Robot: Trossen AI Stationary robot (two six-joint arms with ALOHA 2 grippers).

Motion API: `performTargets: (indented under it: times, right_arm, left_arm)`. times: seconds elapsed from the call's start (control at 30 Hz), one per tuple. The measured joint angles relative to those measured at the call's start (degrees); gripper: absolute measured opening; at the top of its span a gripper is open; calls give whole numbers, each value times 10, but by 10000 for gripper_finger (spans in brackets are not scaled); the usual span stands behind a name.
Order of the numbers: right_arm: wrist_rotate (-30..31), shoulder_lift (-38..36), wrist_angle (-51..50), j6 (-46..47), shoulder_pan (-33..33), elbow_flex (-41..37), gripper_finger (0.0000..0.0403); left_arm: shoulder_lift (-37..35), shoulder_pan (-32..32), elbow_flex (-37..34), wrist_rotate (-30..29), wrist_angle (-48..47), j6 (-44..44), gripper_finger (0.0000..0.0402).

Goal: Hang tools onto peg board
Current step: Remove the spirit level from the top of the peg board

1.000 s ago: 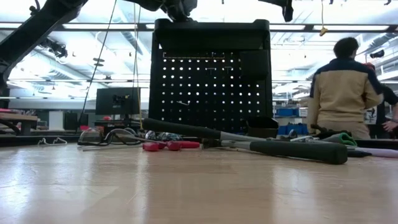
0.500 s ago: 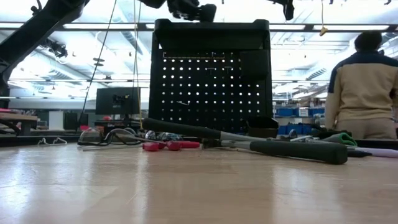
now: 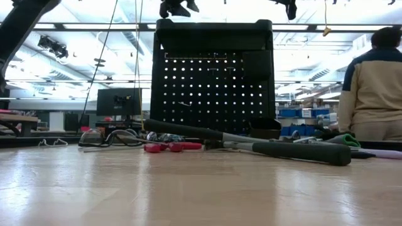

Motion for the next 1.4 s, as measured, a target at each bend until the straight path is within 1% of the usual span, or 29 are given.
performTargets:
  times: [0.13, 0.2, 0.27, 0.4, 0.47, 0.57, 0.63, 0.73, 0.87, 0.97, 1.07, 1.3, 1.4]
  right_arm:
    - [0, 0, 0, -4, -1, 0, 125]
    - [0, 0, 0, -4, -1, 0, 125]
    - [0, 0, 0, -8, -1, 0, 125]
    - [0, 0, 0, -8, -1, 0, 125]
    - [0, 0, 0, -8, -1, 0, 125]
    - [-6, 0, 0, -8, -1, 0, 125]
    - [-9, 0, 0, -8, -1, 0, 125]
    - [-10, 0, 0, -4, -1, 0, 125]
    - [-11, 0, 0, -3, 0, 0, 125]
    - [-12, 0, 0, -2, 0, 0, 125]
    - [-12, 0, -1, -2, 0, 0, 125]
    - [-12, 0, -1, 1, 0, 0, 125]
    - [-13, -1, -1, 9, 0, 0, 125]
  left_arm:
    - [-13, 26, 0, 85, -96, -71, 201]
    - [-14, 33, 0, 112, -126, -92, 202]
    - [-14, 33, 0, 121, -147, -90, 203]
    - [-13, 22, 0, 119, -169, -26, 205]
    - [-12, 16, 0, 102, -167, 6, 205]
    - [-11, 5, 0, 22, -158, 66, 204]
    - [-11, -2, 0, -27, -128, 104, 204]
    - [-11, -3, 0, -59, -64, 142, 204]
    - [-8, -1, 0, -110, 1, 171, 203]
    - [0, 3, -2, -133, 10, 221, 203]
    - [15, 2, -2, -144, 10, 271, 203]
    - [45, -2, -3, -167, 31, 323, 203]
    - [49, -2, -2, -190, 36, 350, 203]
